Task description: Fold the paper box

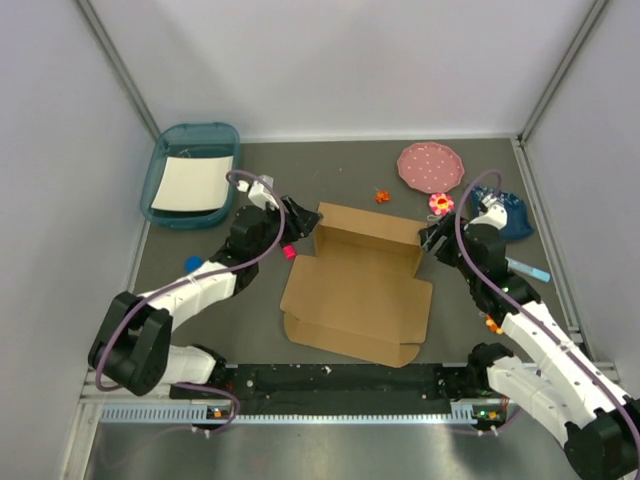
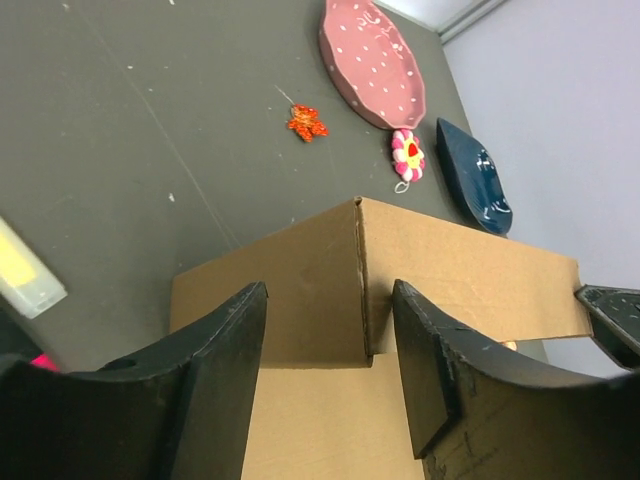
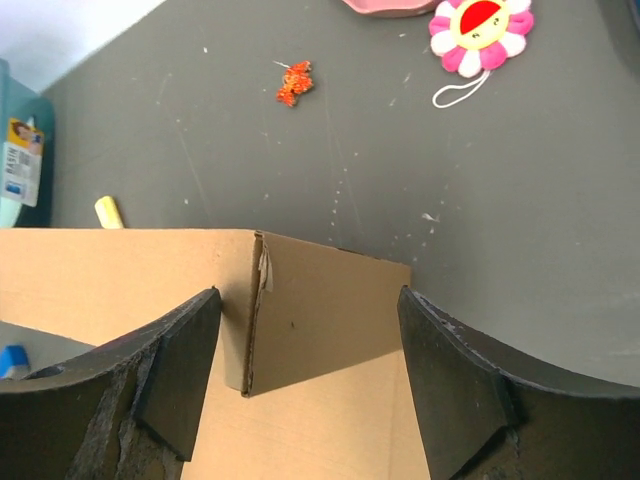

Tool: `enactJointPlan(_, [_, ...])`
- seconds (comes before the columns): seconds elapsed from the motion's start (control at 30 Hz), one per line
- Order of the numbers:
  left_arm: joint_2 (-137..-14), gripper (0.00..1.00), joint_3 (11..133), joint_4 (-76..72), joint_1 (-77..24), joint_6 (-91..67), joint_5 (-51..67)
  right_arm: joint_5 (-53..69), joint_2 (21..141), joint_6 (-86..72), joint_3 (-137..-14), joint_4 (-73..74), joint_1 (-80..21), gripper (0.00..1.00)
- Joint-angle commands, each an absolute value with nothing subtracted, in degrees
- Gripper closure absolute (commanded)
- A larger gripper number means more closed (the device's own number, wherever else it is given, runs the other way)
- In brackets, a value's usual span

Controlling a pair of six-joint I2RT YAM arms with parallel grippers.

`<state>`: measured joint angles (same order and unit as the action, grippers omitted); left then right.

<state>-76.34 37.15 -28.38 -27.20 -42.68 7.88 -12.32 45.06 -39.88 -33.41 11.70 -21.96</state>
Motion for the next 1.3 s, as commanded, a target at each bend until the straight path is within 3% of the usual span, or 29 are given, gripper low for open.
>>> enactJointPlan(0.0, [-72.8,0.39,39.8,-21.9,-26.5,-39.7,3.9,-15.4,44.7,-35.0,-37.9,17.6,-21.6,0.28])
enactJointPlan(0.33, [-65.8,0.27,42.5,-18.0,-24.4,-38.1,2.4,-16.1,43.9,-27.7,-49.6,20.3,-21.5,0.25])
enactJointPlan(0.5, [-59.3,0.25,42.2,-15.4,-22.9,-39.0,2.7,-7.7,48.5,-18.0,-58.4,22.4,-24.0,0.26])
enactJointPlan(0.53, [-57.9,0.25,41.6,-15.2,-22.9,-39.0,2.6,-9.1,50.2,-15.5,-62.7,24.3,-27.0,0.26])
enactJointPlan(0.67, [-49.9,0.27,36.9,-11.3,-22.9,-39.2,0.5,-40.8,60.9,4.1,-69.9,28.4,-52.0,0.26])
enactJointPlan(0.77, [-41.9,0.28,31.0,-8.8,-22.9,-38.6,-3.3,-50.3,67.2,11.1,-70.8,28.0,-59.6,0.25])
enactJointPlan(1.0, [-27.6,0.27,23.6,-1.1,-22.9,-37.5,-9.3,-60.0,73.6,29.7,-63.7,17.0,-69.6,0.26])
enactJointPlan(1.27, [-20.3,0.27,21.1,5.9,-22.9,-42.1,-16.8,-58.4,79.5,37.9,-60.6,10.4,-70.8,0.26])
